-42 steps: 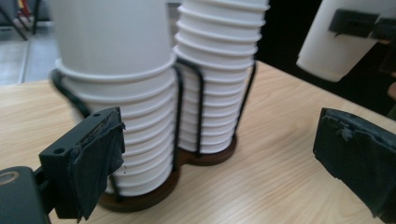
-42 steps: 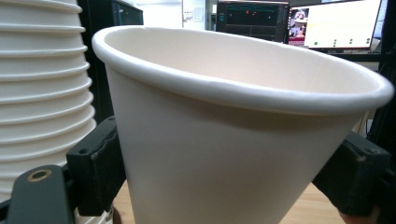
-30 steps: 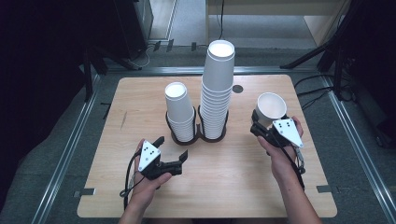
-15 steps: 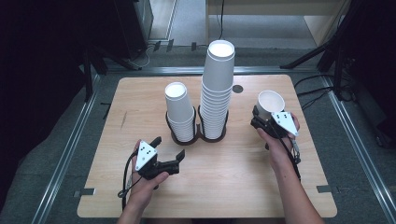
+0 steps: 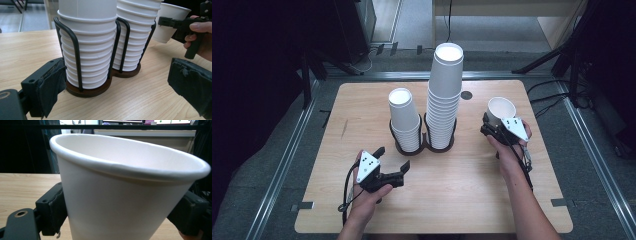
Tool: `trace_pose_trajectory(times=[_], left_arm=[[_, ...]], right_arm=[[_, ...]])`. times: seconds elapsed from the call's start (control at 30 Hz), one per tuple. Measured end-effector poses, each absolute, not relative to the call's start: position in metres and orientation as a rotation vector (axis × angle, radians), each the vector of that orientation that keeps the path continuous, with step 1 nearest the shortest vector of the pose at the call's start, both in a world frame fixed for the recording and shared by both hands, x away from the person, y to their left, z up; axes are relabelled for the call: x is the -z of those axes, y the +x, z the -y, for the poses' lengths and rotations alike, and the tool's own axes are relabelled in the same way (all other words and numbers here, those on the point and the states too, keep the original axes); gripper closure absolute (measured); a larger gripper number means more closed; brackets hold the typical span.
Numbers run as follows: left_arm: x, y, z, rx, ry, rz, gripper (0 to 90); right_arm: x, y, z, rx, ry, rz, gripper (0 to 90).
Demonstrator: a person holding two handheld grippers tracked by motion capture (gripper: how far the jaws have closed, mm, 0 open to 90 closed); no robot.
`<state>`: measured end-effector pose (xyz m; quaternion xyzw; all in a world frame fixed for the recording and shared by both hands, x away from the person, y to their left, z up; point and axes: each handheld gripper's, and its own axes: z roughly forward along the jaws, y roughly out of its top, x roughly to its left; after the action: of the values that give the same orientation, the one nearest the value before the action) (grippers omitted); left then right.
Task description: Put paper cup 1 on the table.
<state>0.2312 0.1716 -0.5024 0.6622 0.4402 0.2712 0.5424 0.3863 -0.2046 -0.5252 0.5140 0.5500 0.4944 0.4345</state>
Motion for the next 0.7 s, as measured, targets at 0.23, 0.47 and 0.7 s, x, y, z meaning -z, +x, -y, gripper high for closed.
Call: trace_pose_trajectory(times=[0.23, 0.47, 0.7], left_arm=[[0.504, 0.23, -0.17, -0.65, 1.574, -1.049, 2.2], [0.504, 0.231, -0.171, -0.646, 1.572, -1.052, 2.3], [0.504, 0.231, -0.171, -0.642, 1.571, -1.052, 2.3]], right_arm=[[0.529, 0.393, 0.206, -1.198, 1.295, -1.368, 13.9], [0.533, 0.397, 0.206, -1.176, 1.308, -1.359, 13.6], [0.537, 0.401, 0.207, -1.172, 1.348, -1.337, 13.5]])
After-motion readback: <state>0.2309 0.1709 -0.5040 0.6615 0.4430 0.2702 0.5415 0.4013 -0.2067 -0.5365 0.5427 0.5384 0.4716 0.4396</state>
